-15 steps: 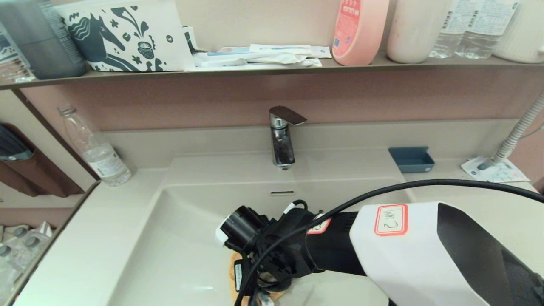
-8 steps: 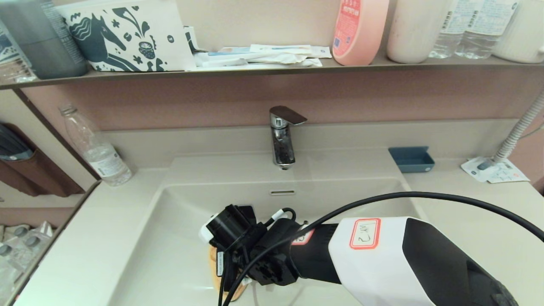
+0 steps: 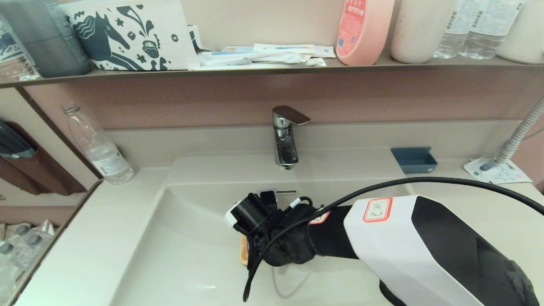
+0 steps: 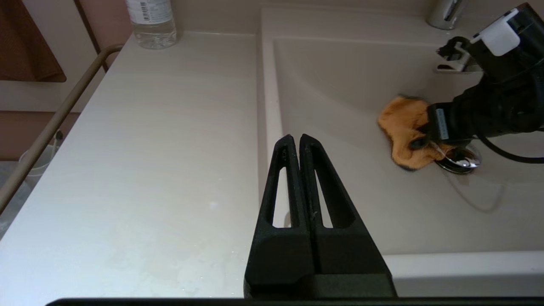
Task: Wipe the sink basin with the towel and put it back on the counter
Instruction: Wipe the sink
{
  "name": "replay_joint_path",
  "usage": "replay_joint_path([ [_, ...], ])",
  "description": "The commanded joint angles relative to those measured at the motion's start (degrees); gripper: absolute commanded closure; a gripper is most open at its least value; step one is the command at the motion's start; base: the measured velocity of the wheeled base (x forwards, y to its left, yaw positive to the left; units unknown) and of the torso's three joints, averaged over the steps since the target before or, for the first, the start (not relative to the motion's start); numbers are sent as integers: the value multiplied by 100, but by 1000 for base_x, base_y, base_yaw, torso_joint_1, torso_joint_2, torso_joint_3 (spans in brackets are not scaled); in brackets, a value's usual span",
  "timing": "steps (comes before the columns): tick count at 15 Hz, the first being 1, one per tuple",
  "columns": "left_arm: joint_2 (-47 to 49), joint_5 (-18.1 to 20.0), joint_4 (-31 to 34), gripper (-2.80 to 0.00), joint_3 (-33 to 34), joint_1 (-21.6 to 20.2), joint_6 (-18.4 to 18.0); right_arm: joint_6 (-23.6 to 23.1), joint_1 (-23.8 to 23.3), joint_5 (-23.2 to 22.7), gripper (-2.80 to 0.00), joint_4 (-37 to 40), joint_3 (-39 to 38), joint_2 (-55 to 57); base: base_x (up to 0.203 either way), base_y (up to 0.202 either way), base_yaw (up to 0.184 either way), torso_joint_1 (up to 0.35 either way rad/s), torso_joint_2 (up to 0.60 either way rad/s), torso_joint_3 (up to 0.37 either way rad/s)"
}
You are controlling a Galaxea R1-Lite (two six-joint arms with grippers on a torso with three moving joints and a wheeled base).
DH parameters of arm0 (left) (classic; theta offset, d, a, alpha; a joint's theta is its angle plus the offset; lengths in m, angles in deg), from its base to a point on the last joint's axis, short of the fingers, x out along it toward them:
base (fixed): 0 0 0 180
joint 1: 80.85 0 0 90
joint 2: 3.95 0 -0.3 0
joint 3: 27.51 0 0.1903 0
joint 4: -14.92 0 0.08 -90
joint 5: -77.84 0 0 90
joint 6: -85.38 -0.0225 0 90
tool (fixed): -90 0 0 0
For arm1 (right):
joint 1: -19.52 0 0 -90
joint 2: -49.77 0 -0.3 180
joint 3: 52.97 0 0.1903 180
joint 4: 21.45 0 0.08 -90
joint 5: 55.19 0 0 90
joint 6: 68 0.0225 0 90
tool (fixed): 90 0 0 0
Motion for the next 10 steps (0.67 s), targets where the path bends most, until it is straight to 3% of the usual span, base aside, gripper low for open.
replay_joint_path([
  [1, 0, -1, -4, 0, 0, -1, 3, 23, -124, 208, 0, 370, -237, -209, 0, 0, 0, 0, 0, 0],
  [10, 4, 2, -4, 0, 0, -1, 4, 42, -660, 414, 0, 547, -2310, -1397, 0, 0, 0, 0, 0, 0],
])
